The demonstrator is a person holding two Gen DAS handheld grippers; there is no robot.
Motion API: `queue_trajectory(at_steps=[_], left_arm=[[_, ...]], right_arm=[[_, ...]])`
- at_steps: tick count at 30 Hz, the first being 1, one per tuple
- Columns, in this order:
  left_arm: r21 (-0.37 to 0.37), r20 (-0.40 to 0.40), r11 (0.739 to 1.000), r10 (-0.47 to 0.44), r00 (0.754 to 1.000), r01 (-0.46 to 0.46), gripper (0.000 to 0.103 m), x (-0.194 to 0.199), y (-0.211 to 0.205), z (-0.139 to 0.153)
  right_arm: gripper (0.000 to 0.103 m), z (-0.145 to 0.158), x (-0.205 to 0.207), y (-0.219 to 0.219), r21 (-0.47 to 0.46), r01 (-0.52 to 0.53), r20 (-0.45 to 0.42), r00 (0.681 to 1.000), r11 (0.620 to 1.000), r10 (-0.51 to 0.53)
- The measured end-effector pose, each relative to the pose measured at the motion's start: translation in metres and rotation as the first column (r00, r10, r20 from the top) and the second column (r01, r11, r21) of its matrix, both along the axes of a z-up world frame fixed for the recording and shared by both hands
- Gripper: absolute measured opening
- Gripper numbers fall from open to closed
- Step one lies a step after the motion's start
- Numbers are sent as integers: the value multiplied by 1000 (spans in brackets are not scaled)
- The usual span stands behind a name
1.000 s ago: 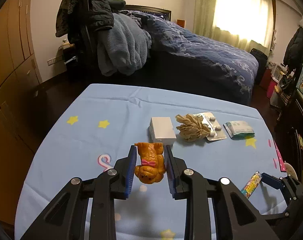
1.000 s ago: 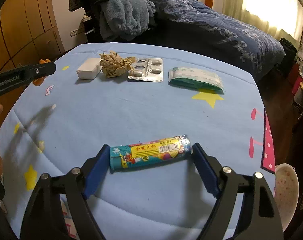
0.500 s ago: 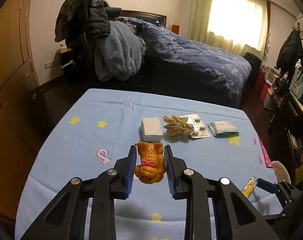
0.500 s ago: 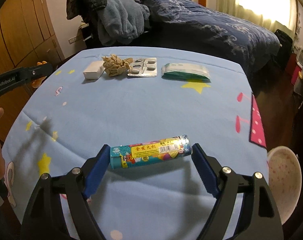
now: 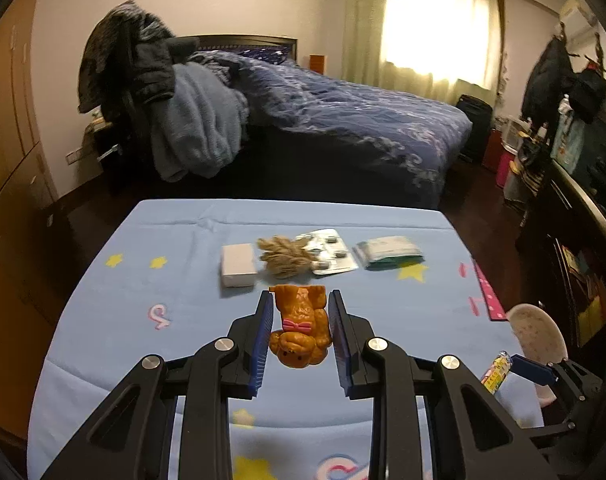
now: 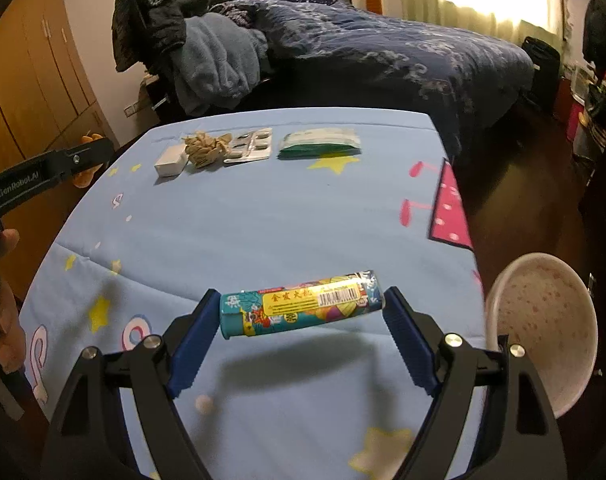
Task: Collect trash
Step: 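Carry both items over the wastebasket and open both tools to drop them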
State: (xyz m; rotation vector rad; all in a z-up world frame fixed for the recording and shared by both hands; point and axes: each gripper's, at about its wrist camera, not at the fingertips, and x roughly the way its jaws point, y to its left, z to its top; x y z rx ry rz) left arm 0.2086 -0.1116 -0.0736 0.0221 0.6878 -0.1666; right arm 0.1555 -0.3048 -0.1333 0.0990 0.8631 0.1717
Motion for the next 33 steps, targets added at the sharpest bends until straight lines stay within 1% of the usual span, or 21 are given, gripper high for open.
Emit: queue_trajectory(at_steps=[8,16,26,29,33], left_arm=[[19,14,997,-72,997,72,29,-10,-37,5],[39,29,989,-144,989,143,29,-18,-72,9],[46,38,968,-248,968,246,29,-22,-123,13],[46,39,961,-274,961,272,29,-23,-136,12],[55,41,946,-323,946,321,29,-24,-160,12]], right_arm=[[82,6,-18,-28,21,54,17,998,998,-55],[82,9,-32,-57,39,119,33,992,992,-120],[82,10,-51,-106,56,229,40,972,972,-231],[82,9,-56,-122,60,268,42,962,961,-271],[82,8,-63,-143,58,324,46,944,944,-326]])
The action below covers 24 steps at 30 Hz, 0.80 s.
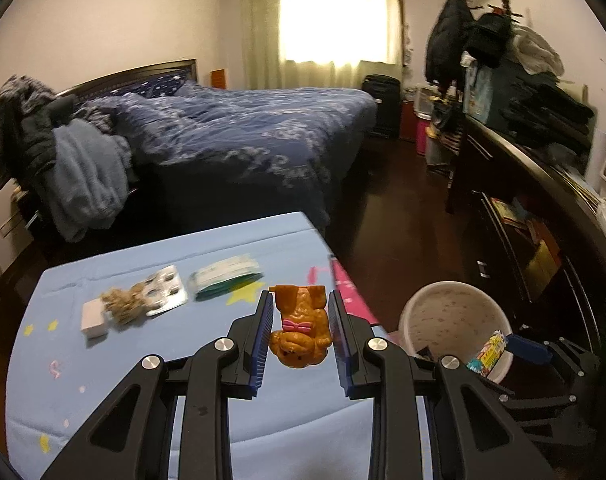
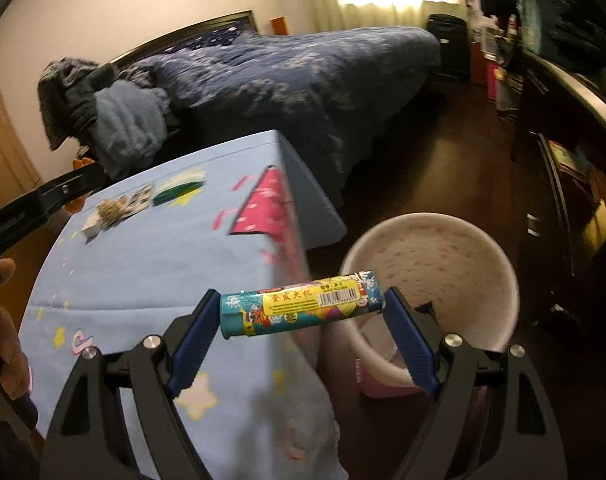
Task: Collect trash
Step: 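Carry both items over the wastebasket and open both tools to drop them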
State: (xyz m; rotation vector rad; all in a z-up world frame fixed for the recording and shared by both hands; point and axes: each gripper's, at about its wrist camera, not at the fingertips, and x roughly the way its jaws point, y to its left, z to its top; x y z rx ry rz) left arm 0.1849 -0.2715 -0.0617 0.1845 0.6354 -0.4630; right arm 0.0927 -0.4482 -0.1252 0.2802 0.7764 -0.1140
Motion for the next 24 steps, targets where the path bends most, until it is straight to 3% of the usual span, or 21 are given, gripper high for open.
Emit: queue_trajectory(at_steps=[9,24], left_arm=[[7,4,991,-131,991,131,29,-2,-56,-1],[15,10,963,-271,963,271,29,3,-125,-2]], right_arm=[[82,-2,-16,-47,-16,121,5,993,992,-121],[82,-13,-26,-99,-48,255,-7,967,966,-255]])
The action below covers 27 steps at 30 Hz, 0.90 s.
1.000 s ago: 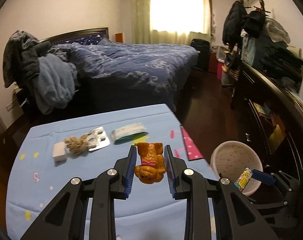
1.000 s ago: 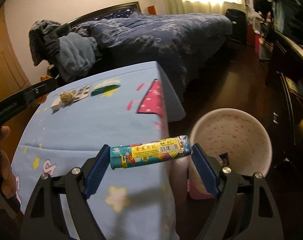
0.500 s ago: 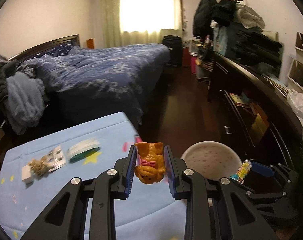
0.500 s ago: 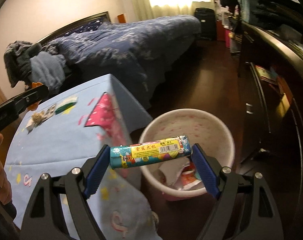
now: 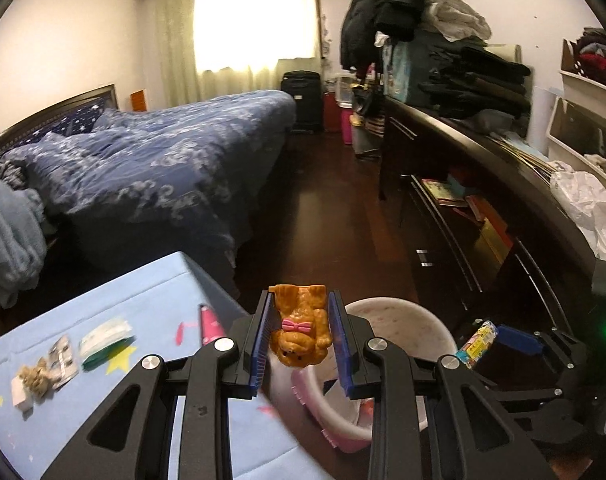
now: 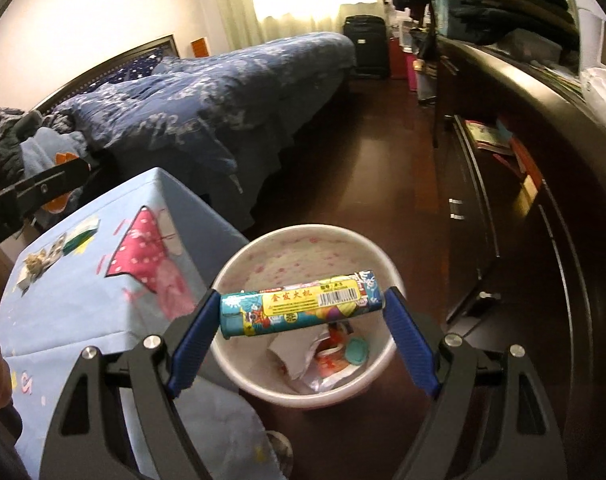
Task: Collect trash
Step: 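Carry both items over the wastebasket and open both tools to drop them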
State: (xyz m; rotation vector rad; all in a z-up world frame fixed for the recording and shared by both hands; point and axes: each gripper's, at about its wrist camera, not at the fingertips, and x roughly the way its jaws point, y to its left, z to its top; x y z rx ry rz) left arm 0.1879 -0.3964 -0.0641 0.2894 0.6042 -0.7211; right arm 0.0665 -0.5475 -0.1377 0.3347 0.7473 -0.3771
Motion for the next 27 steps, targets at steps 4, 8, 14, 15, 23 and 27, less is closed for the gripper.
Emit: queue_trajectory(at_steps=[4,8,14,15,23,27], left_arm=[[0,-16,999,-36,999,36,29,2,-20,-4],[10,-22,998,-64,998,64,28,2,-37,-10],[36,-34,995,-90,995,91,29,4,-56,-20],[38,-39,995,-94,995,95,29,5,-58,-21],[64,-51,992,-103,993,106,30,11,-76,-34],[64,-43,994,-90,995,93,68,13,-79,-36]], right_arm=[[82,-5,1,-9,-11,25,-13,1000,1000,-25],[82,-13,3,-16,-9,41,-24,999,999,-41],[82,-28,11,-22,-19,59,-52,997,998,-60],[82,-30,11,-23,-19,60,-55,997,998,-61],[82,-42,22,-27,-35,55,-73,996,998,-58],[83,-45,26,-28,-42,57,-67,996,998,-59]])
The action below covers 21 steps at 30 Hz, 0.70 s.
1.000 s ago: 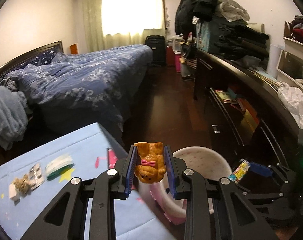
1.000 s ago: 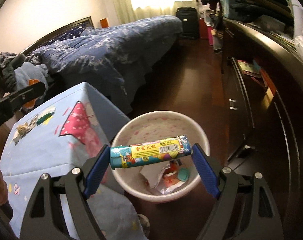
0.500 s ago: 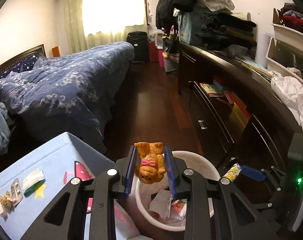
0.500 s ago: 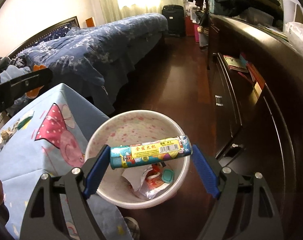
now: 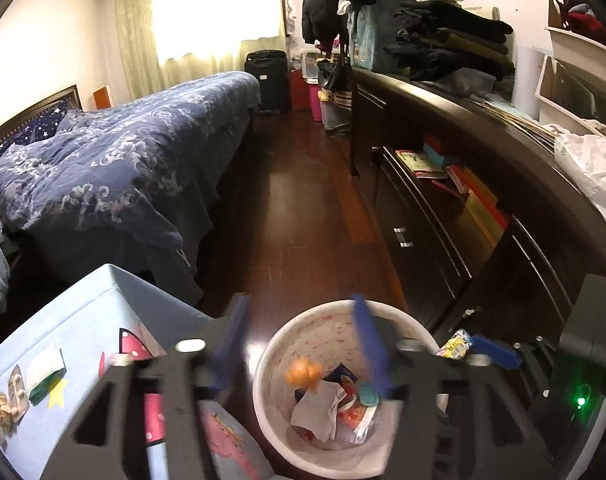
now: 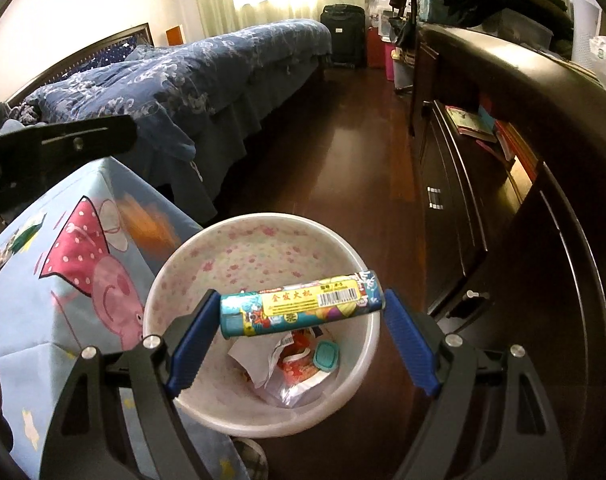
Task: Collect trash
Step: 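Carry both items over the wastebasket and open both tools to drop them, then move both tools back over the table toward the glove and tissue pack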
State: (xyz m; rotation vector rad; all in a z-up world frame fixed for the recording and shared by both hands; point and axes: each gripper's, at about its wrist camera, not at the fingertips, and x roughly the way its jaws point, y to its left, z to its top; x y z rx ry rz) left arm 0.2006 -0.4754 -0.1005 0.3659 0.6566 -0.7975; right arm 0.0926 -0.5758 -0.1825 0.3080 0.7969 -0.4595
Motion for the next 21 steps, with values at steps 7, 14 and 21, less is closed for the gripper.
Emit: queue_trajectory(at_steps=[7,14,21], left_arm=[[-25,18,999,43,999,-43,77,8,6,5],[-47,27,995,88,996,-86,81,13,23,14],[-63,39,989,137,990,-134,86,15,49,21]], right_arm=[[92,0,-1,-1,-12,-4,9,1000,1000,4],[92,4,-1,6,-9,-19,6,1000,1000,19],[92,15,2,27,-12,-58,8,998,998,58]])
